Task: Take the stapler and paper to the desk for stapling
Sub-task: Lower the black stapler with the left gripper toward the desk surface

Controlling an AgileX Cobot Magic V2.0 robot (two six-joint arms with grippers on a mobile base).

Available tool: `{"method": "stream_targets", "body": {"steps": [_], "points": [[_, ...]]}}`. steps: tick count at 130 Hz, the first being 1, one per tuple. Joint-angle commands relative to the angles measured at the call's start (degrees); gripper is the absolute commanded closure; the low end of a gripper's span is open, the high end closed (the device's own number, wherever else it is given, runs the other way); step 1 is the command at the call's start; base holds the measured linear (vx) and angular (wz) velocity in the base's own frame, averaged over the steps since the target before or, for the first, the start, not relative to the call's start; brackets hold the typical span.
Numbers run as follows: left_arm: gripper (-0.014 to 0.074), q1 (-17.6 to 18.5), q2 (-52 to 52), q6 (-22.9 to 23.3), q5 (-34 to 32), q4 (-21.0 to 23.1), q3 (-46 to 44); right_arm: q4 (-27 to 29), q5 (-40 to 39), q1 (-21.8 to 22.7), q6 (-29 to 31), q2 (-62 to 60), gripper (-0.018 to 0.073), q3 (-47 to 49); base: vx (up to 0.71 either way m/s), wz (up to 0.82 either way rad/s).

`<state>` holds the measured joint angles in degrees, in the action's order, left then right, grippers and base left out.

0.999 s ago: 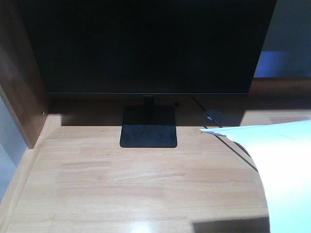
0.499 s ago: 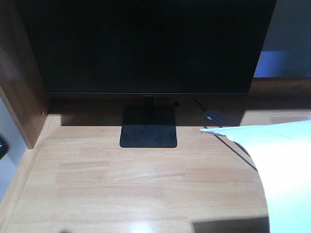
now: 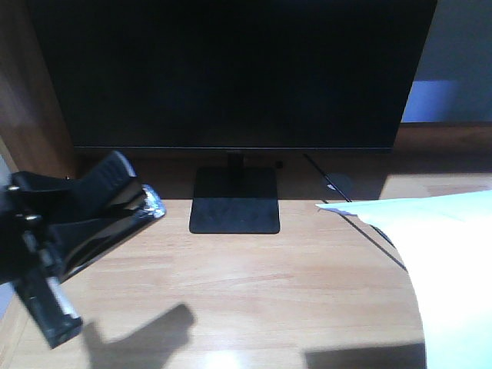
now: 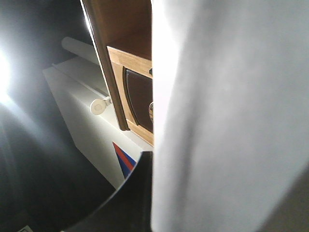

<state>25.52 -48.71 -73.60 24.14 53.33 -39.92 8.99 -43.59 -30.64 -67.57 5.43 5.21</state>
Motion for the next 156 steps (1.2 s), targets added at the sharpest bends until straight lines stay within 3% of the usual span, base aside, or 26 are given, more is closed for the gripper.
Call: {"method": "stream_targets", "body": {"steps": [1, 26, 62, 72, 99, 132, 156], "points": [[0.0603, -0.58, -3.66, -11.98, -3.61, 10.41, -1.81, -1.13, -2.64, 0.33, 0.83, 0.66, 0.0565, 1.61, 0.0, 0.0], [0.0603, -6.26, -11.52, -29.26, 4.53, 21.68, -1.87, -1.13, -2.53, 0.33, 0.83, 0.66, 0.0565, 1.61, 0.0, 0.0], [0.0603, -16.55, -23.67, -49.26, 22.26, 32.16, -2.05, -1.13, -2.53, 0.33, 0.83, 0.66, 0.0565, 1.61, 0.0, 0.0], [0.0603, -18.05, -27.15, -49.36, 23.86, 33.6, -2.58, -1.13, -2.53, 0.33, 0.83, 0.66, 0.0565, 1.61, 0.0, 0.0], [0.0603, -18.99, -36.2, -49.36, 29.23, 32.28, -7.48, -1.13, -2.53, 0.33, 0.83, 0.66, 0.0565, 1.61, 0.0, 0.0], [0.0603, -18.03, -47.61, -49.36, 37.48, 25.07, -17.35, -1.13, -2.53, 0.33, 0.83, 0.66, 0.0565, 1.61, 0.0, 0.0], [0.0603, -16.16, -53.59, -49.36, 38.38, 23.76, -20.66, -1.13, -2.53, 0.33, 0.83, 0.66, 0.0565, 1.61, 0.0, 0.0]]}}
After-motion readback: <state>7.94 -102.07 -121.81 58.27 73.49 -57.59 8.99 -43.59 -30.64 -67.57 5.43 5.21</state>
